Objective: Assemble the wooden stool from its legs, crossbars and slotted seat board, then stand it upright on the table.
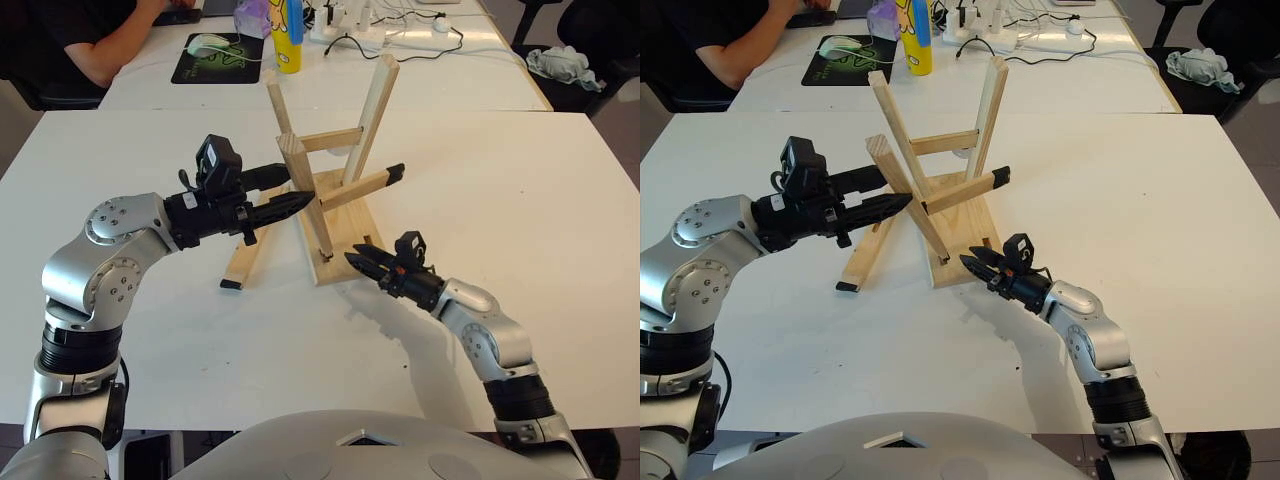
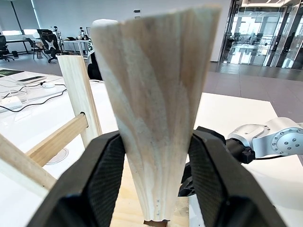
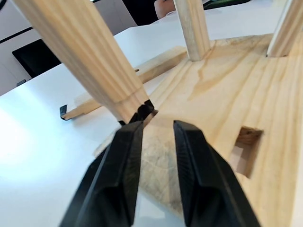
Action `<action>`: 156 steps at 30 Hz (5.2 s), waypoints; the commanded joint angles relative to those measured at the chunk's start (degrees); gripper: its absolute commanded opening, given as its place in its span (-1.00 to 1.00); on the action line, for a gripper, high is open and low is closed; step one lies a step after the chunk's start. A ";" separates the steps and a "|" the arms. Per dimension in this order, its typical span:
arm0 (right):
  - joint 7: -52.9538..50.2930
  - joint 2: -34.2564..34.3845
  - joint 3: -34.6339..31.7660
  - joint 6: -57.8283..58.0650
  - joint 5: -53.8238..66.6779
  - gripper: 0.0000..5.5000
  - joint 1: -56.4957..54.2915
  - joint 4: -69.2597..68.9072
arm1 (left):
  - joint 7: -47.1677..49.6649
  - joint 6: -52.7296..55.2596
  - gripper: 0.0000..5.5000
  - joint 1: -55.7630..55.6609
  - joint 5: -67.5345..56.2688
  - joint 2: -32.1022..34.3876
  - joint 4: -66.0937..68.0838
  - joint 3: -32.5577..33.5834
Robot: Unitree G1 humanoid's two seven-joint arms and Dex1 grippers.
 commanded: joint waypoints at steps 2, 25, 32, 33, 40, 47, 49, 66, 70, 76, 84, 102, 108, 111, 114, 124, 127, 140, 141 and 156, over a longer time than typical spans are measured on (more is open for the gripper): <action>-1.23 0.17 0.26 0.64 -2.49 -0.85 0.28 1.40 | -1.55 -0.74 -0.26 0.10 1.77 0.64 0.77 -0.17; -4.76 0.59 5.83 6.18 -9.36 -1.00 1.11 2.53 | -14.42 -2.31 -0.26 -4.88 10.70 5.36 7.95 -8.70; -4.83 0.10 7.86 5.59 -10.99 -1.00 1.45 2.59 | -12.37 -3.20 -0.26 1.14 11.96 3.67 4.54 -12.34; -4.81 0.02 8.03 5.52 -11.14 -1.00 1.53 2.59 | -12.05 -3.61 -0.26 2.65 12.56 3.77 4.19 -12.94; -4.78 -0.22 8.79 5.29 -12.61 -1.00 1.08 3.08 | -11.44 -8.60 -0.26 2.47 17.26 4.07 13.57 -13.20; -4.63 0.02 9.69 5.79 -13.25 -1.00 0.71 3.72 | -12.14 -11.19 -0.26 1.82 17.31 2.21 17.29 -15.84; -4.59 -0.02 9.93 5.97 -13.50 -1.00 0.66 3.63 | -11.57 -10.32 -0.26 3.98 15.98 2.06 14.71 -16.01; -6.65 0.58 10.75 6.42 -15.30 -1.00 -0.15 6.30 | -2.84 5.52 0.27 9.09 -13.47 4.05 -4.89 7.56; -7.00 0.63 10.13 5.72 -15.16 -1.00 0.59 6.88 | 3.55 10.55 0.27 5.19 -29.40 8.41 -7.58 19.02; -7.45 0.93 9.32 4.73 -15.36 -1.00 0.58 8.47 | 21.33 7.78 -0.07 -13.13 -43.54 7.09 -6.33 19.10; -7.86 2.30 10.08 3.81 -15.87 -1.00 0.19 10.06 | 28.93 0.82 -0.47 -14.70 -24.16 -7.74 -7.07 2.25; -6.98 2.03 11.72 2.67 -16.35 -1.00 -1.48 12.17 | 27.95 3.62 -0.99 -6.95 0.31 -7.69 -2.96 -14.60; -6.44 2.01 12.02 3.12 -16.56 -1.00 -1.50 11.81 | 31.46 0.70 -0.99 -8.16 12.83 -11.14 1.36 -17.96; -6.37 2.16 12.06 3.18 -16.61 -1.00 -1.44 11.83 | 31.96 -2.95 -0.99 -10.25 13.75 -13.80 1.26 -13.69; -6.42 2.28 12.11 3.29 -16.67 -1.00 -1.24 11.66 | 32.00 -8.71 -0.99 -10.88 13.91 -16.27 -1.36 -9.12; -7.36 2.68 11.64 3.79 -16.29 -1.00 -0.55 11.09 | 27.54 -5.49 -0.99 -7.45 18.72 -11.07 -4.15 -16.16; -7.19 2.87 12.08 4.13 -16.30 -1.00 -0.84 10.99 | 27.77 -3.92 -0.99 -3.35 25.51 -9.56 1.09 -21.96; -7.84 3.90 12.02 4.12 -16.17 -1.00 -1.21 11.47 | 41.27 -24.28 -0.83 -4.62 30.28 -22.08 -4.26 -0.96; -7.87 4.04 11.96 3.91 -16.21 -1.00 -1.47 11.74 | 41.59 -24.41 -0.80 -3.38 29.77 -22.21 -4.24 0.88; -8.52 4.64 9.65 2.68 -16.01 -1.00 -0.69 12.44 | 36.33 0.73 -0.02 15.80 22.07 -22.28 5.15 4.74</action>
